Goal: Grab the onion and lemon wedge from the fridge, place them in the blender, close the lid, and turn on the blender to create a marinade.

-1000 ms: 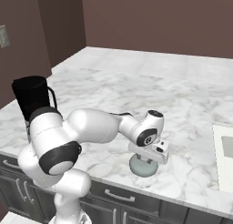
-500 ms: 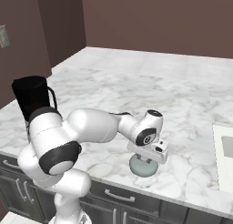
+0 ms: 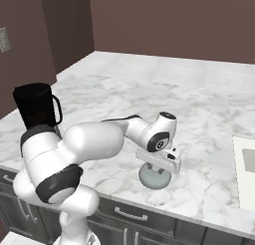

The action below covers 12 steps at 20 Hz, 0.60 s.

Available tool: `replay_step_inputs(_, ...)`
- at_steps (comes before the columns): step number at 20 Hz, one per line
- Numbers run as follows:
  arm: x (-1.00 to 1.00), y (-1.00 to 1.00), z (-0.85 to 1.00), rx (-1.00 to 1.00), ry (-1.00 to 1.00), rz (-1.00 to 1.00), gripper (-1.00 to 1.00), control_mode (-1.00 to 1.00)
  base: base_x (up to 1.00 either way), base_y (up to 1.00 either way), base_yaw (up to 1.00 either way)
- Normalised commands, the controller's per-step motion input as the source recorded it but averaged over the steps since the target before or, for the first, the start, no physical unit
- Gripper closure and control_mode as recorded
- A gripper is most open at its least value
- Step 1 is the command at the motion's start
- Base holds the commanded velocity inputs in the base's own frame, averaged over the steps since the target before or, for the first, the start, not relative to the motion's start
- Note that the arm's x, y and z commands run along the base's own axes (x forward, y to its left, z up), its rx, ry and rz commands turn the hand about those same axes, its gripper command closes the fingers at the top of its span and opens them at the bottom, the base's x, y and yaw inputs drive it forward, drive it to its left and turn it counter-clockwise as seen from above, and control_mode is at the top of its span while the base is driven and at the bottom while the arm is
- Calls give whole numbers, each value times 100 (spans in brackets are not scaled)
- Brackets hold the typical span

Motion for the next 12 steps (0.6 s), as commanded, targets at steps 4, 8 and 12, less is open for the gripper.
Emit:
replay_step_inputs(4, -33, 20, 82, 0, -16, 0, 100, -100, 0, 0, 0)
replay_step_inputs(8, -40, 31, 90, -1, -18, 0, 100, -100, 0, 0, 0)
replay_step_inputs(12, -39, 47, 92, -2, -20, 0, 100, -100, 0, 0, 0)
